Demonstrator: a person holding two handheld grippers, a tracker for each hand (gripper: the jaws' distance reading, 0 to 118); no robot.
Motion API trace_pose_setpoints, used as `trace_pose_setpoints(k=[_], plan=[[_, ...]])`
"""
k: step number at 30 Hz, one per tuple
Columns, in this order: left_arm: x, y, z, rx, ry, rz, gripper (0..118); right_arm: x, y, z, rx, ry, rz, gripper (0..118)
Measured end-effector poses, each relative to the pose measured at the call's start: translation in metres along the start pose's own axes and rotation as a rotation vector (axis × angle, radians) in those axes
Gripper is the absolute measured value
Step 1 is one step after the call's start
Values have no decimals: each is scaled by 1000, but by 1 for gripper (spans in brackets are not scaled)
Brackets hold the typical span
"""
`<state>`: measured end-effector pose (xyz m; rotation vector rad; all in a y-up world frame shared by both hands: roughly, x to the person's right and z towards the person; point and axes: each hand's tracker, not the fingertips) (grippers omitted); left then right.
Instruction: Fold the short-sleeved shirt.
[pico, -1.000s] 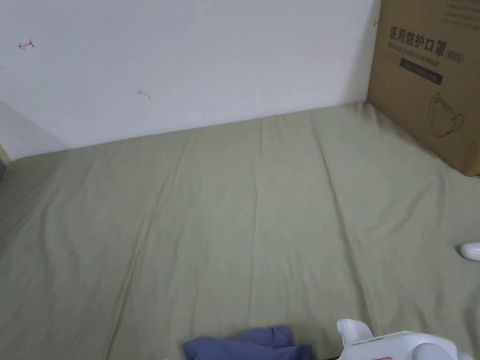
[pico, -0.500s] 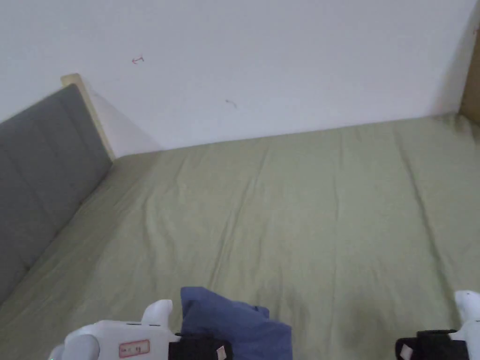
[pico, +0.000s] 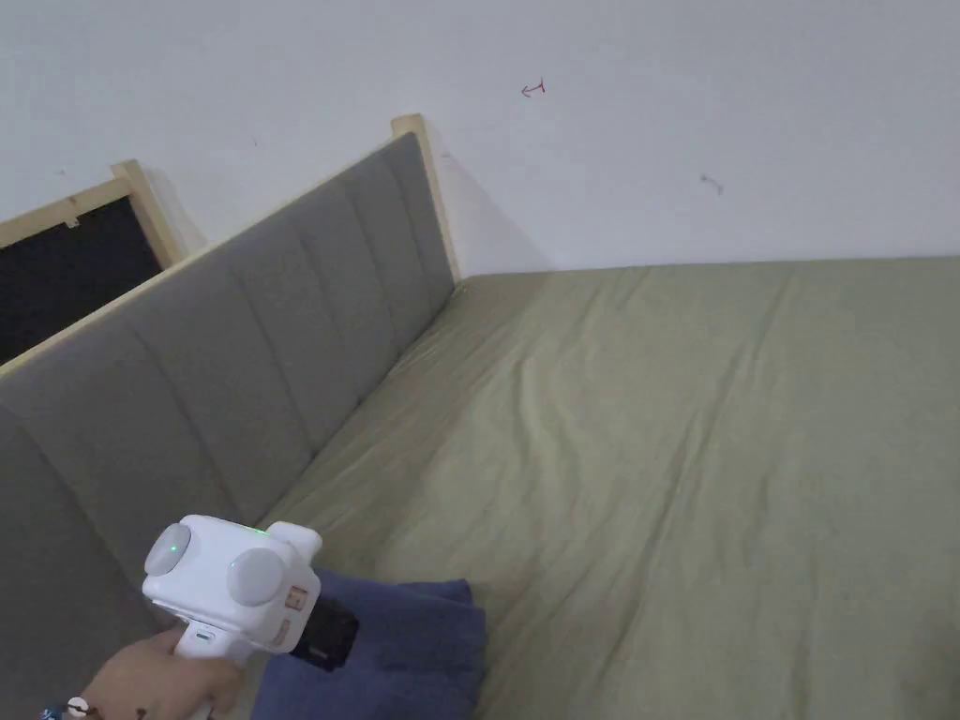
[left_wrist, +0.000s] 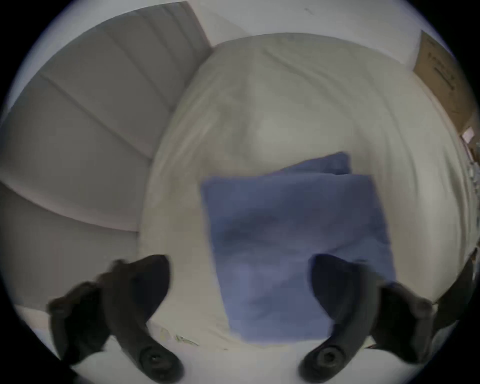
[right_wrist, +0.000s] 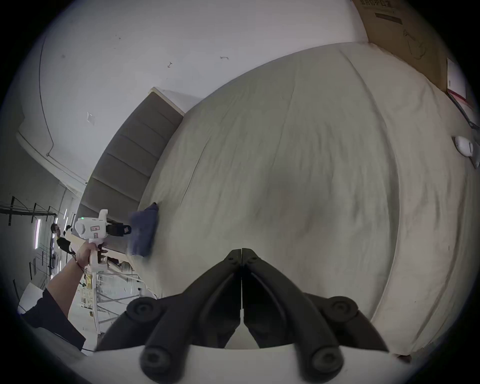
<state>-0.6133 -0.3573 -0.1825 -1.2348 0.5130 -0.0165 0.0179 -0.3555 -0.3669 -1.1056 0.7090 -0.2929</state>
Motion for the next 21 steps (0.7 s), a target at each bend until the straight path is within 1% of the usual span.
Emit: trace_pose_setpoints(k=[1,3,5,7,10,11,13,14,15,16,17,18,20,21], plan=[[-13,3,-7,29,19,1,114,0,0,0,0,-1,-1,0],[-19,0,0,81,47,10,114,0,0,0,2,0,-4,0],[-24,-1,3,99,33,50,114,-1,2,1,5,-2,-1,0],[-17,-2,13,166,-23,106,114,-2,3,3,13,-10,11,0],[15,-1,30,228,-173,146,114,-2,6,5,21,-18,20,0],[37,-4,32,176,-289,173,113,-1,6,6,25,-15,16,0],[83,0,44,185,-372,148,112,-1,6,7,31,-5,4,0],[107,2,49,190,-415,136,107,-1,5,9,34,-2,0,0],[128,4,55,240,-425,129,92,-1,4,11,37,1,-2,0],[152,6,60,263,-475,141,53,-1,3,13,38,1,-2,0],[192,2,75,261,-530,150,18,1,3,15,39,1,-1,0],[214,4,80,266,-567,160,2,2,2,19,41,-2,1,0],[260,8,94,311,-663,148,3,6,3,28,38,-25,4,0],[279,11,103,343,-677,134,3,8,4,33,40,-53,4,0]])
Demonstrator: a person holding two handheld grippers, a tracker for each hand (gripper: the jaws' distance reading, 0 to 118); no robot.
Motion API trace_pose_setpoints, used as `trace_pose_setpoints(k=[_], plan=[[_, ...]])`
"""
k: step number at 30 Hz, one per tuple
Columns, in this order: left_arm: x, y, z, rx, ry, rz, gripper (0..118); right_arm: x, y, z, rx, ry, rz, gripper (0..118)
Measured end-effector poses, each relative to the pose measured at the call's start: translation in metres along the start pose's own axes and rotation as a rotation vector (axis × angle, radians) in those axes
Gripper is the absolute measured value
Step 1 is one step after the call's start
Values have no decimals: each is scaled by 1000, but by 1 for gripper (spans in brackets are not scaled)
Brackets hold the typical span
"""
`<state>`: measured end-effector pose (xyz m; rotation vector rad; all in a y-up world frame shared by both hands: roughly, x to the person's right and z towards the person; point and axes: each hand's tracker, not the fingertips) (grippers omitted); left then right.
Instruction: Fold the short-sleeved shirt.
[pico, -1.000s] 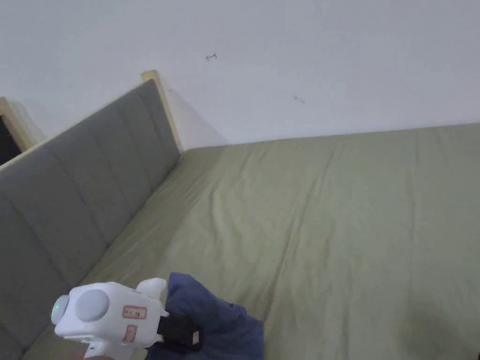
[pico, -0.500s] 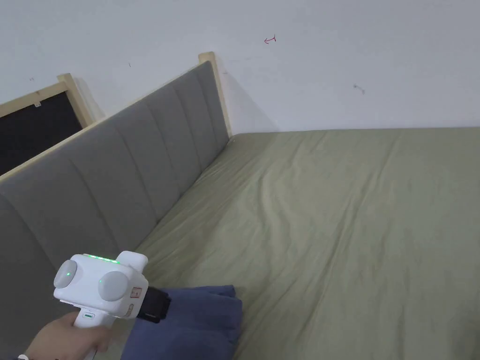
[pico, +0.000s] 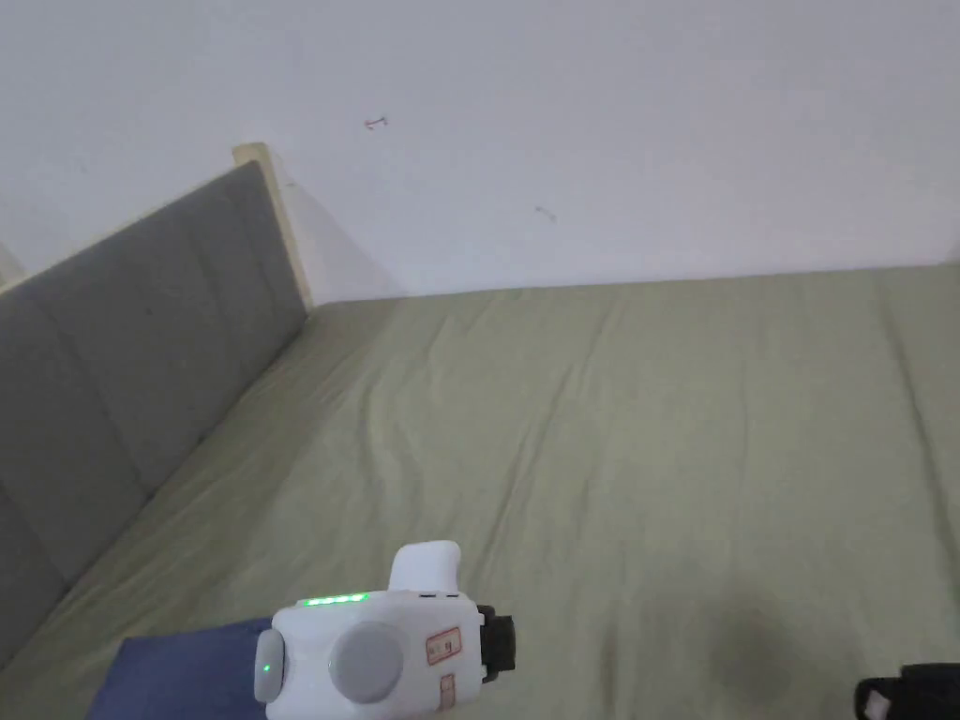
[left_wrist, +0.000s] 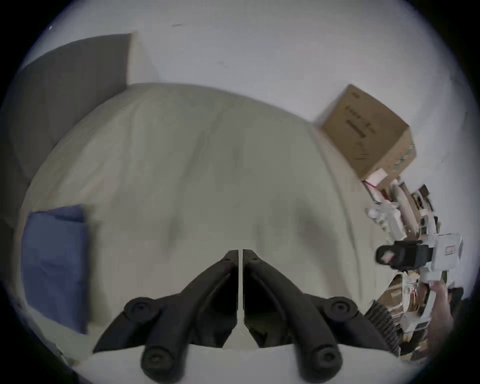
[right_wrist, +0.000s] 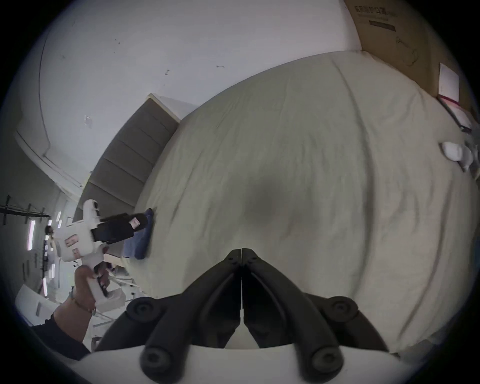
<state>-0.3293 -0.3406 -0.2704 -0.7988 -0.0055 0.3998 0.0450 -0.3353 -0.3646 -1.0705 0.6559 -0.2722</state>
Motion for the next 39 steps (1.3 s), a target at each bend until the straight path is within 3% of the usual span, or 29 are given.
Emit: trace_pose_setpoints(k=[5,8,13,18,22,23,24,26,27,28,33,39], plan=[[88,5,-10,117,-5,-70,3,12,7,39,76,-180,29,0],[121,12,3,201,42,-124,3,9,13,72,216,-284,85,0],[152,22,38,463,114,-201,3,-1,28,108,509,-308,170,0],[166,25,68,715,233,-279,3,-21,28,119,850,-346,319,0],[168,23,83,792,276,-288,7,-32,20,128,1007,-364,331,0],[170,21,86,810,288,-295,14,-34,20,128,1003,-368,335,4],[171,19,89,813,286,-298,26,-36,21,129,997,-373,340,21],[174,15,95,826,274,-307,73,-36,22,128,982,-391,351,94],[175,14,96,824,274,-314,101,-35,21,128,968,-399,351,115],[176,11,97,825,271,-319,118,-33,16,129,975,-393,356,118],[185,4,105,829,222,-353,118,-41,8,133,996,-409,418,118],[184,2,100,824,247,-356,118,-46,0,138,1006,-409,426,118]])
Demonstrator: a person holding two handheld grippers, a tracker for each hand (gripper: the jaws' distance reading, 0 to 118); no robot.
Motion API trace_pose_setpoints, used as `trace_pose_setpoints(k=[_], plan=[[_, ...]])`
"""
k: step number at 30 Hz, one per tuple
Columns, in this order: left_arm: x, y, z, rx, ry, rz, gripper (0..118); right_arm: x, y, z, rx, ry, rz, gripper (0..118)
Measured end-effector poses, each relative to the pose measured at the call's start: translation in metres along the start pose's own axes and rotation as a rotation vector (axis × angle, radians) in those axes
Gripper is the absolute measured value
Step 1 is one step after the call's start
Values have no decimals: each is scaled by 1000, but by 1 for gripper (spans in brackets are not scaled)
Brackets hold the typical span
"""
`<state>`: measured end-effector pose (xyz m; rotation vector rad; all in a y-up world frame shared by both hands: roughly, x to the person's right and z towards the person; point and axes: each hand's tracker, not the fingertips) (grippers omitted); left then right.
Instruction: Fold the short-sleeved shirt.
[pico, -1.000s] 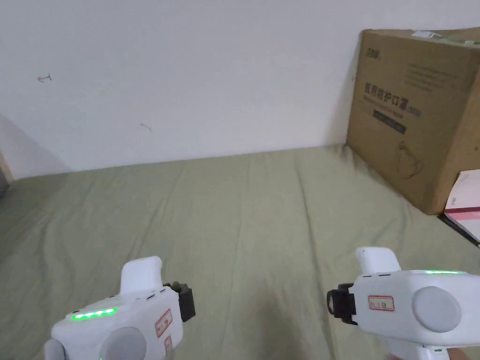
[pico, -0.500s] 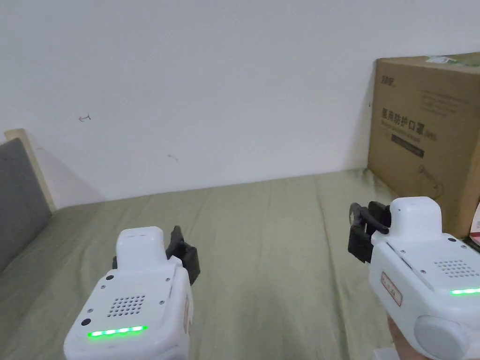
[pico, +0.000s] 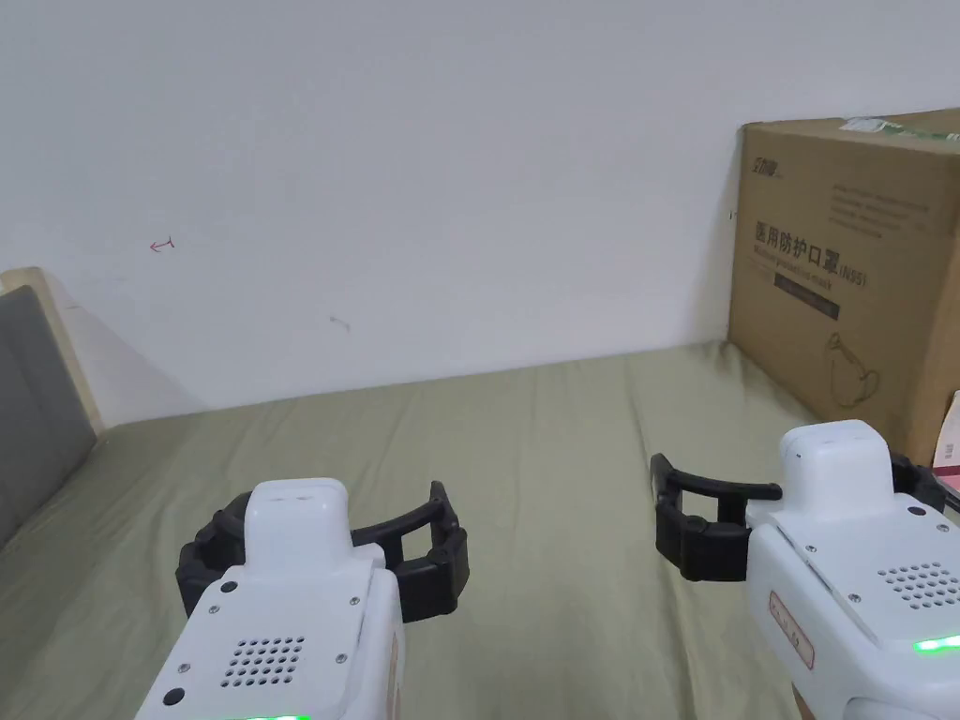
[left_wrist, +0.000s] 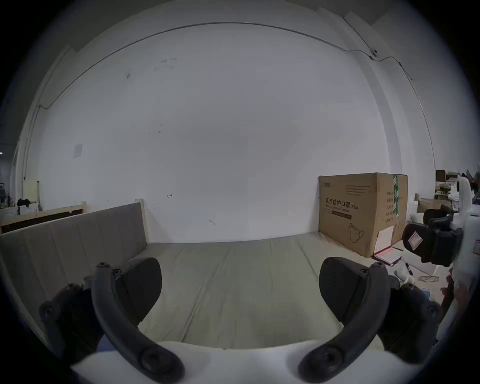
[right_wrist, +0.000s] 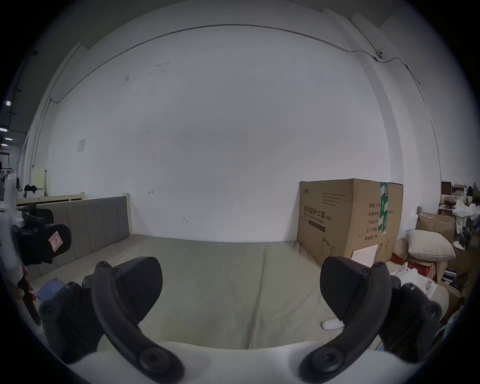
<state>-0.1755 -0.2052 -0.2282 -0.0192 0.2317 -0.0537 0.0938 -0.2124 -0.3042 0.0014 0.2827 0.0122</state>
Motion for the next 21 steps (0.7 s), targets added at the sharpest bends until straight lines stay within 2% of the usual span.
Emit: trace_pose_setpoints(k=[5,12,21], plan=[[-9,1,-6,-43,0,53,118,0,-1,-2,-8,5,-12,118],[-9,-1,-11,-65,80,-6,118,-1,-2,-6,-30,5,-16,118],[-16,-2,-12,-86,25,77,118,1,-7,-13,-72,7,-52,118]])
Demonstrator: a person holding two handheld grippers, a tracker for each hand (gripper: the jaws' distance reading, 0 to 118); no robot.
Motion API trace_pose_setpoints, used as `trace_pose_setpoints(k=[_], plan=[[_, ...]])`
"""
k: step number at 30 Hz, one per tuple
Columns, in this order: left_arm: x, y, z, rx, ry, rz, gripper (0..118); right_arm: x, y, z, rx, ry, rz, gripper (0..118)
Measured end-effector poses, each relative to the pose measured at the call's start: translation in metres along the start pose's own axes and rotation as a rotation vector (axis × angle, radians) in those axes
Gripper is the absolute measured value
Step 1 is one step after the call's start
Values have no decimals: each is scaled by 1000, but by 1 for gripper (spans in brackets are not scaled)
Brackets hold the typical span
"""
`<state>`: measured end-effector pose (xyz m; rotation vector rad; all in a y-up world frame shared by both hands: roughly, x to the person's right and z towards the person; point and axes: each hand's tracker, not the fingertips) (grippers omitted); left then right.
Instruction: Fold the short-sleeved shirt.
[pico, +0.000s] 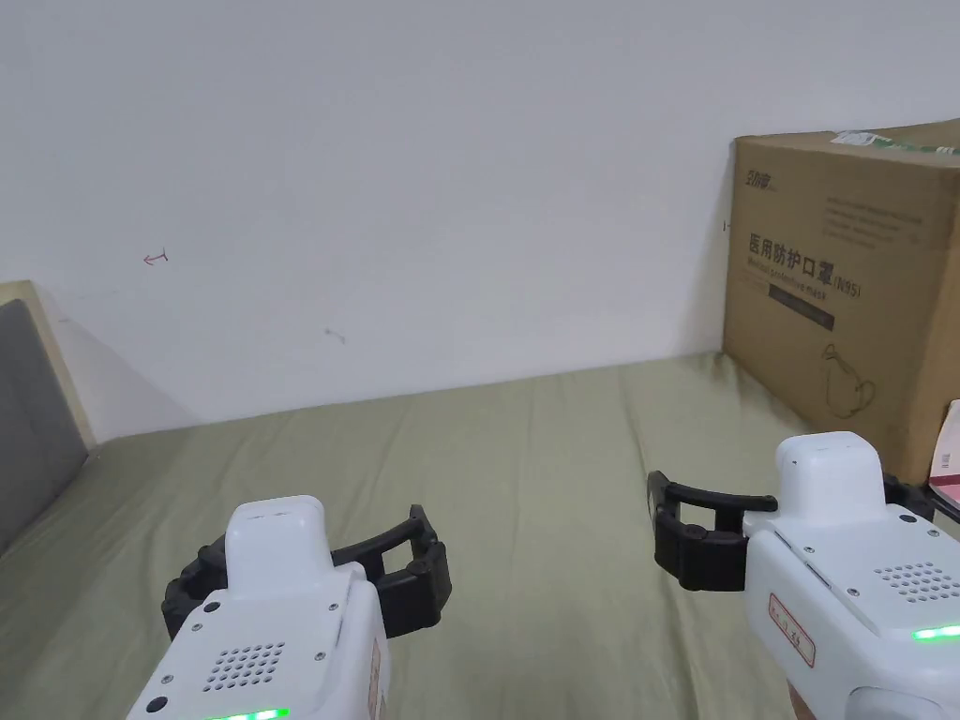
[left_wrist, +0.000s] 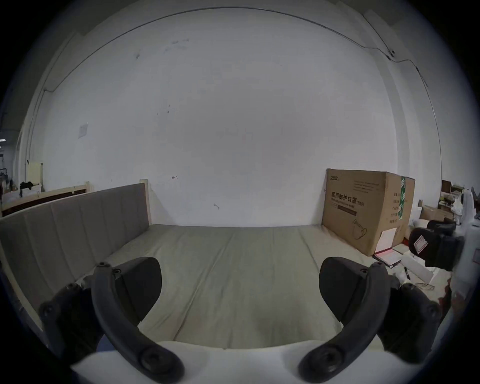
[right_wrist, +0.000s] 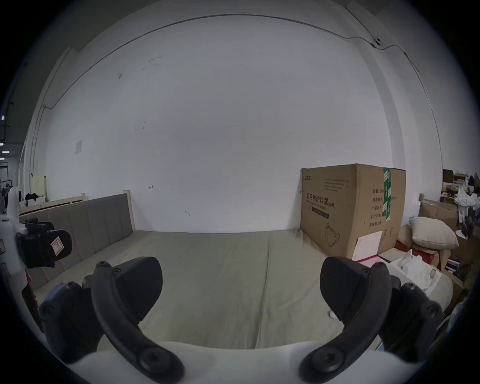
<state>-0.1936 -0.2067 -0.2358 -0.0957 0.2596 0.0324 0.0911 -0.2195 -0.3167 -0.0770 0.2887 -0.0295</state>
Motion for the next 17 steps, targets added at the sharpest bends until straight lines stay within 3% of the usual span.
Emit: trace_pose_setpoints(k=[13,17], plan=[[2,4,-3,-39,26,28,118,-1,-16,-8,-54,5,-9,118],[-6,1,-6,-58,-17,129,118,-1,-19,-9,-60,4,-12,118]])
